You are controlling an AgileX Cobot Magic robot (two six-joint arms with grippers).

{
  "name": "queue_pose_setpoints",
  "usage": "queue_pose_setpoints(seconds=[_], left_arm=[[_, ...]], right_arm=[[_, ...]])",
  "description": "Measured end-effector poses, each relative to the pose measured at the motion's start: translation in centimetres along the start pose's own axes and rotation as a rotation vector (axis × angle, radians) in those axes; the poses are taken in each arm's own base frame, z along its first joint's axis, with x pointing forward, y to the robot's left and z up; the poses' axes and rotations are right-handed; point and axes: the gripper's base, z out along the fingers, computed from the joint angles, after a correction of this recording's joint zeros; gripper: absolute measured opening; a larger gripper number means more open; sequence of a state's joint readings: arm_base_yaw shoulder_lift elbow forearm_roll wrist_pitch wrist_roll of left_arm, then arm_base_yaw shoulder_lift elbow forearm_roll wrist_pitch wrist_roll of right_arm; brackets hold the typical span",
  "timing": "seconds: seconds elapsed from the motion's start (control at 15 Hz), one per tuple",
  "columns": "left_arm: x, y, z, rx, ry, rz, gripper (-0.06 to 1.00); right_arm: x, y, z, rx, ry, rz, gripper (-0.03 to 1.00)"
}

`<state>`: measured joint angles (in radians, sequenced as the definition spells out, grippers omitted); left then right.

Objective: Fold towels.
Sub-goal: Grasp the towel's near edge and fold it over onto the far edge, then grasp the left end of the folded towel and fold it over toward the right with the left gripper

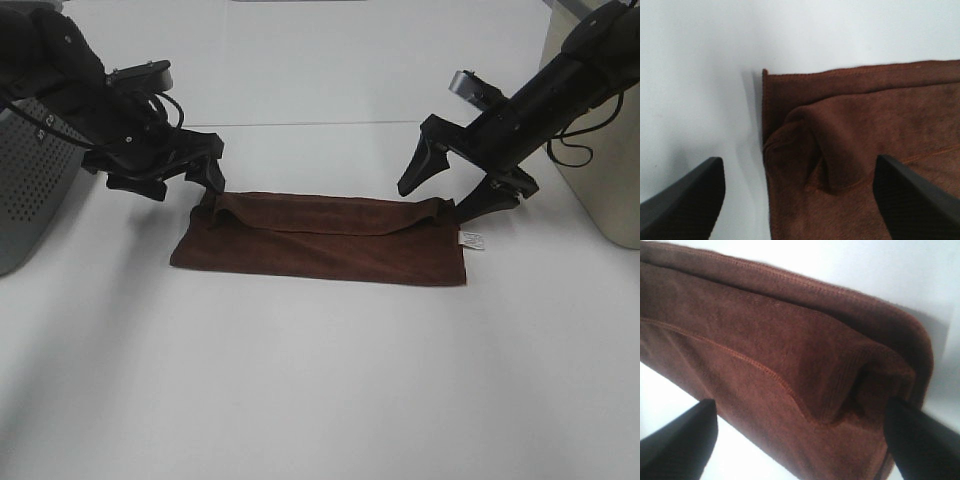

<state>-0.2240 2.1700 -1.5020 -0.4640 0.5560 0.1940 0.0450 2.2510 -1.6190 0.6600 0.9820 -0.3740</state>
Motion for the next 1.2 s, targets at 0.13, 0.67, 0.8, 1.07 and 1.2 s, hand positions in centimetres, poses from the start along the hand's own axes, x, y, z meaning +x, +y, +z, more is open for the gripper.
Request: queue_pose_setpoints(seconds=[0.13, 0.67, 0.8, 1.07, 1.2], left_arm=[[0.4, 0.6, 0.4, -0.023, 0.039, -0.024, 0.77], [0.5, 1.3, 2.3, 0.169, 0.026, -0.159, 0.77], [0.4, 1.1, 2.3, 0.192, 0.012, -0.149, 0.77], [0.8, 1.4, 3.0, 0.193, 0.036, -0.151, 0.77], [1.1, 1.3, 3.9, 0.226, 0.082, -0.167, 0.77]], right_arm=[[0.4, 0.4, -1.0, 0.024, 0.028, -0.020, 0.85], [1.2, -0.5, -1.3, 0.136, 0.106, 0.009, 0.85], [1.2, -0.5, -1.3, 0.136, 0.106, 0.009, 0.85], [1.2, -0.5, -1.3, 0.136, 0.106, 0.009, 0.85], [1.2, -0.5, -1.3, 0.136, 0.106, 0.009, 0.85]])
